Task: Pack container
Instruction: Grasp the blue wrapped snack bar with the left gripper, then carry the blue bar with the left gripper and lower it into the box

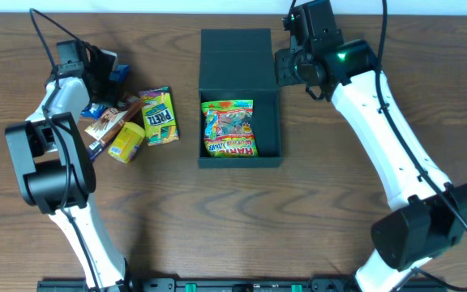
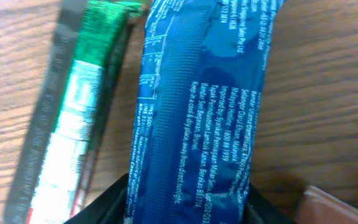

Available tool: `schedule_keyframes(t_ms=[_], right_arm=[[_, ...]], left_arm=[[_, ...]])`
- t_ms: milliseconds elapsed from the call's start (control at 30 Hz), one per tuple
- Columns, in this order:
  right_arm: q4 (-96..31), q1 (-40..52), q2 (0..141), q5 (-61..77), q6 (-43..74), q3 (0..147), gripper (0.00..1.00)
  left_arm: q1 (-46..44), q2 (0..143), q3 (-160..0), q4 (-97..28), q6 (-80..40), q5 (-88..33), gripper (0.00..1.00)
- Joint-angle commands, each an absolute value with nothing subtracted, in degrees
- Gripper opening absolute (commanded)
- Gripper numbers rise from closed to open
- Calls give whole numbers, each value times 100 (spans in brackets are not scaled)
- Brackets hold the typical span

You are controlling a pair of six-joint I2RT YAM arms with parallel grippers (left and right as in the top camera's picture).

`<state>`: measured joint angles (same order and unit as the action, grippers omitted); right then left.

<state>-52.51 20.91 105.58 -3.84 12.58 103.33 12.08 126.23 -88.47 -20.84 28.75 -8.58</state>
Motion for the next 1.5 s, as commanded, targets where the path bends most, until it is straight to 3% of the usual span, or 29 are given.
schedule_keyframes(t_ms=[0,400,633,833,1200,1467], right_arm=[[-5251,2064,10567,-379,1282,10350,41],[-5256,2014,10565,-386,1337,10350,38],[-5472,1315,10565,-379,1673,10350,36],[-5638,460,10565,-381,1671,10350,38],[-5806,-552,10565,-381,1601,10350,40],[-5811,-679,10565,-381,1406,10350,40]], left_arm=[[1096,12606,-9026,-2314,2707,-856,43],[1072,11625,-9920,-2873,1811,-858,40],[843,10669,-9922,-3387,814,-1369,36],[-412,10573,-9915,-3940,-239,-1800,31],[-3063,10982,-9915,-4569,-3223,-825,26],[-3452,11791,-9915,-4331,-3931,-860,24]])
